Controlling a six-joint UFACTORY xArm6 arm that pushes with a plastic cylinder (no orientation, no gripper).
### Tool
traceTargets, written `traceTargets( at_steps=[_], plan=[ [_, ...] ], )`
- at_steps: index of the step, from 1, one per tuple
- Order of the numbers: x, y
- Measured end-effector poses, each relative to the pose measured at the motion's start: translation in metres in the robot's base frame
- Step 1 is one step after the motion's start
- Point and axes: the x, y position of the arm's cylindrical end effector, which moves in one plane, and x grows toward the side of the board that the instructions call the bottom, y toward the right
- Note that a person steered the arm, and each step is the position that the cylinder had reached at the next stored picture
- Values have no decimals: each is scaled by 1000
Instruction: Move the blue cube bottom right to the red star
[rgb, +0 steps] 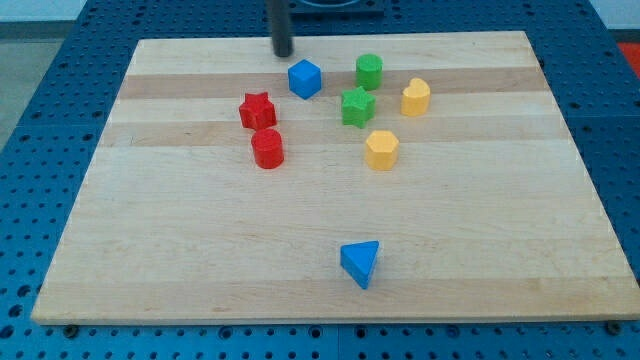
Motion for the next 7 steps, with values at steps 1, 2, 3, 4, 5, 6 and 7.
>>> traceTargets(
  at_steps=[1, 2, 3, 4, 5, 6, 7],
  plan=[
    [0, 7],
    [17, 11],
    [22, 12],
    [33, 12],
    [47, 9],
    [48, -2],
    [67, -10]
  ],
)
